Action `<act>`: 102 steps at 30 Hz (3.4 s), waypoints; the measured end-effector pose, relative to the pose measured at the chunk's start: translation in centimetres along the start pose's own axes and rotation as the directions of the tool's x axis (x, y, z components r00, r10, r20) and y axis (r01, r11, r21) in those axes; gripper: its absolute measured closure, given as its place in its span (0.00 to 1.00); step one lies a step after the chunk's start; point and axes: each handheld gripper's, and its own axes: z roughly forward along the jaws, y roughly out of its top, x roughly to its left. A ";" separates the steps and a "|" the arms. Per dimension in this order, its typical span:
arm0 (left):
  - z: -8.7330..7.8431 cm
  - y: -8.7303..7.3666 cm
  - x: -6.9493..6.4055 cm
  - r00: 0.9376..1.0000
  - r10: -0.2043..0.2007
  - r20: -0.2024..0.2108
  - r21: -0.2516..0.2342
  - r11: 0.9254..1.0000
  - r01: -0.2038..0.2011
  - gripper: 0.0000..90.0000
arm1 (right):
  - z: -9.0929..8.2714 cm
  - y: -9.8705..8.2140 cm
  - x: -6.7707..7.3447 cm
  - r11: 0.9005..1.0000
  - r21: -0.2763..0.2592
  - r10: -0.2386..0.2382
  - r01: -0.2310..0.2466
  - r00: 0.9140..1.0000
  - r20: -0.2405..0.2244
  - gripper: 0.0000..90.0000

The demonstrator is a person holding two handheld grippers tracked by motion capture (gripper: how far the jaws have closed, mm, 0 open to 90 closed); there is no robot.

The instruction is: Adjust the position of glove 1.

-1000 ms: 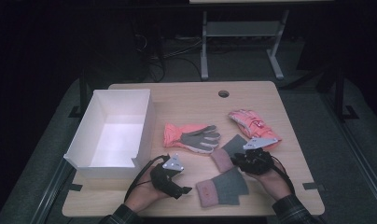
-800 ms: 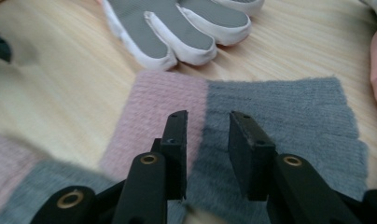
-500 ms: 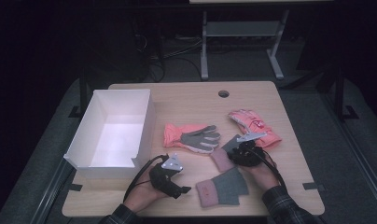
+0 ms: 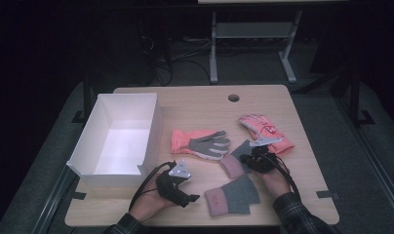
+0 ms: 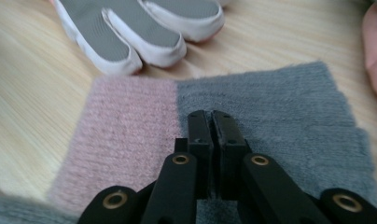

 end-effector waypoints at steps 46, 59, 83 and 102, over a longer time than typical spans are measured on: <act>-0.5 1.1 -1.5 0.997 0.039 0.072 0.005 0.999 -0.039 0.84 | -8.4 -6.3 5.2 0.997 -0.015 -0.082 0.081 0.981 -0.174 1.00; 1.9 1.9 -4.0 0.983 0.077 0.166 0.065 0.994 -0.088 0.98 | -7.2 -7.9 3.7 0.987 0.121 -0.086 0.104 0.986 -0.145 1.00; 1.0 2.4 -3.2 0.996 0.050 0.081 -0.010 0.999 -0.049 0.81 | -3.4 -1.7 -0.2 0.994 0.044 -0.098 0.102 0.992 -0.085 0.90; 1.9 3.2 -2.8 0.997 0.064 0.046 -0.016 0.998 -0.063 0.79 | -0.1 0.1 -1.5 0.997 0.052 -0.052 0.062 0.981 -0.185 0.88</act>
